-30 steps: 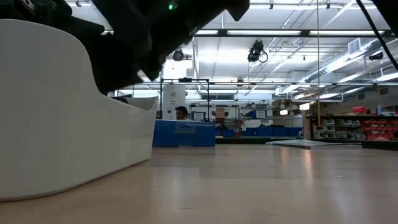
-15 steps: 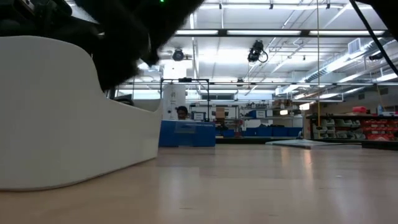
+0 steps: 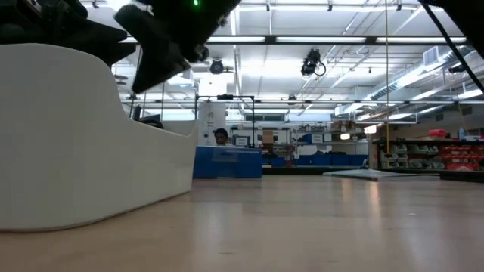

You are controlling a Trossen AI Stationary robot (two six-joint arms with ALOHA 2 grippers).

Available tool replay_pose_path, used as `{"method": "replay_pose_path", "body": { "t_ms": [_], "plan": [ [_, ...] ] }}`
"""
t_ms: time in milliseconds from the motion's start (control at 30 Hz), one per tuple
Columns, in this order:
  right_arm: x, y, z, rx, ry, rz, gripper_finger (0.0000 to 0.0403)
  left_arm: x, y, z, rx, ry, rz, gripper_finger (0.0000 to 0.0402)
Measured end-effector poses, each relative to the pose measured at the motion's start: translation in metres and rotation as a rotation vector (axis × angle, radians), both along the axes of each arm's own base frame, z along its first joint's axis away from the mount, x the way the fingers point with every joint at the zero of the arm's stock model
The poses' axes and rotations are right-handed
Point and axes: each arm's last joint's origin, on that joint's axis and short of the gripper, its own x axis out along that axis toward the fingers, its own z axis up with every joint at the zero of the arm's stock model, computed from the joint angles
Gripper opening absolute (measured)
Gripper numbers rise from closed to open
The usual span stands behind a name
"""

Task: Pick and place USB-C Cables
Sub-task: Adjust the white bin

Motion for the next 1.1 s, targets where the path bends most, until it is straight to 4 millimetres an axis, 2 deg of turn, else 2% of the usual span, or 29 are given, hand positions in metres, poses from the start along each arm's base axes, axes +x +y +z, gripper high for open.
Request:
{"method": "replay_pose_path", "body": {
  "t_ms": [200,367,567,733,1100],
  "plan": [
    [0.002,-0.036,-0.005,0.094,0.061,-0.060,0.0007,0.000,0.000,0.000,0.000,0.000,0.000,0.0133],
    [0.000,-0.045,-0.016,0.195,0.123,0.005,0.0007,0.000,0.000,0.000,0.000,0.000,0.000,0.0133],
    [0.000,-0.024,-0.015,0.143,0.110,0.119,0.0006,0.000,0.000,0.000,0.000,-0.001,0.000,0.0133],
    [-0.002,-0.009,-0.014,0.045,0.099,0.148,0.0006,0.000,0.000,0.000,0.000,0.000,0.000,0.0133],
    [-0.002,0.008,-0.011,-0.010,0.069,0.200,0.0005,0.000,0.000,0.000,0.000,0.000,0.000,0.0133]
  ]
}}
